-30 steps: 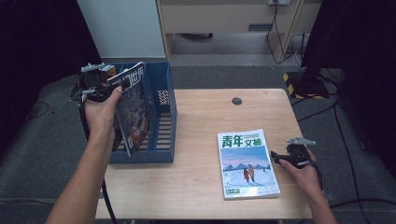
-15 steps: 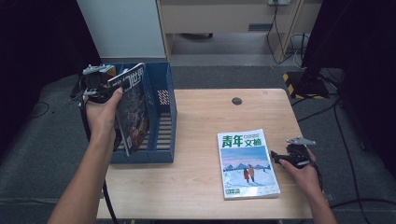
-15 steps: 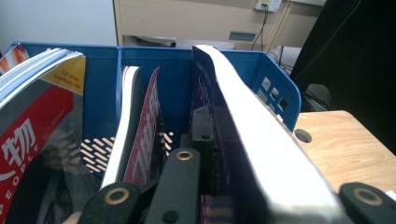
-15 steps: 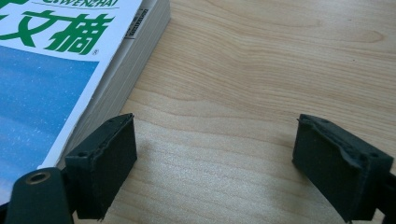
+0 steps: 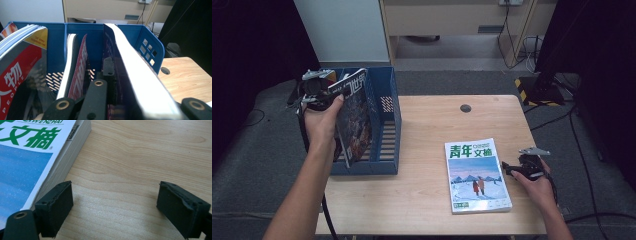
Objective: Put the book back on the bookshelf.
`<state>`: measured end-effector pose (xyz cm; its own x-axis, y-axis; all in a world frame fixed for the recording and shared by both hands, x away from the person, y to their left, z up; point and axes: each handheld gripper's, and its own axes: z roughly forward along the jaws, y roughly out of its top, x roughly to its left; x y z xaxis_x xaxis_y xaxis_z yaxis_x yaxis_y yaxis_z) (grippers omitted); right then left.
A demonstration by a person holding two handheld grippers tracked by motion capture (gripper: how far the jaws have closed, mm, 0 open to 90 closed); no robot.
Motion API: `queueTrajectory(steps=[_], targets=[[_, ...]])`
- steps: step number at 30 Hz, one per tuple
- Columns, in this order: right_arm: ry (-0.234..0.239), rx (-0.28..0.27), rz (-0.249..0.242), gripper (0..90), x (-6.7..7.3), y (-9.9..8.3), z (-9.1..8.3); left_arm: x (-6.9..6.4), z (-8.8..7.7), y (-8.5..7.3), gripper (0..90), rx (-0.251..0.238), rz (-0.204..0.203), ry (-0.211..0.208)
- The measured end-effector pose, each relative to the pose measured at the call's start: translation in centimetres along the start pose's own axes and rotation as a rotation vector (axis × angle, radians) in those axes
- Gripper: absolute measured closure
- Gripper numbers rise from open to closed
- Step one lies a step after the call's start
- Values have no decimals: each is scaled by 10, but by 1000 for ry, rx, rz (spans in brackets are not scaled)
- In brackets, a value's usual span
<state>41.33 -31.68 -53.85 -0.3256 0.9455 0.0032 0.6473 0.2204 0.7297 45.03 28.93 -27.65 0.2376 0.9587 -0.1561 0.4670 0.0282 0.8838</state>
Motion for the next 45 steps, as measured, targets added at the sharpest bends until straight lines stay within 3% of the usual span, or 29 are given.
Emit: queueTrajectory(steps=[13, 24, 31, 45], targets=[[-1, -1, -1, 136, 0, 0, 0, 4, -3, 0, 822, -31, -5, -7], [0, 0, 0, 136, 0, 0, 0, 10, -7, 0, 822, -69, -29, 26], [1, 1, 2, 136, 0, 0, 0, 9, 1, -3, 821, -87, -34, 23], [1, 1, 2, 136, 0, 0, 0, 0, 23, -12, 820, -102, -4, 32]])
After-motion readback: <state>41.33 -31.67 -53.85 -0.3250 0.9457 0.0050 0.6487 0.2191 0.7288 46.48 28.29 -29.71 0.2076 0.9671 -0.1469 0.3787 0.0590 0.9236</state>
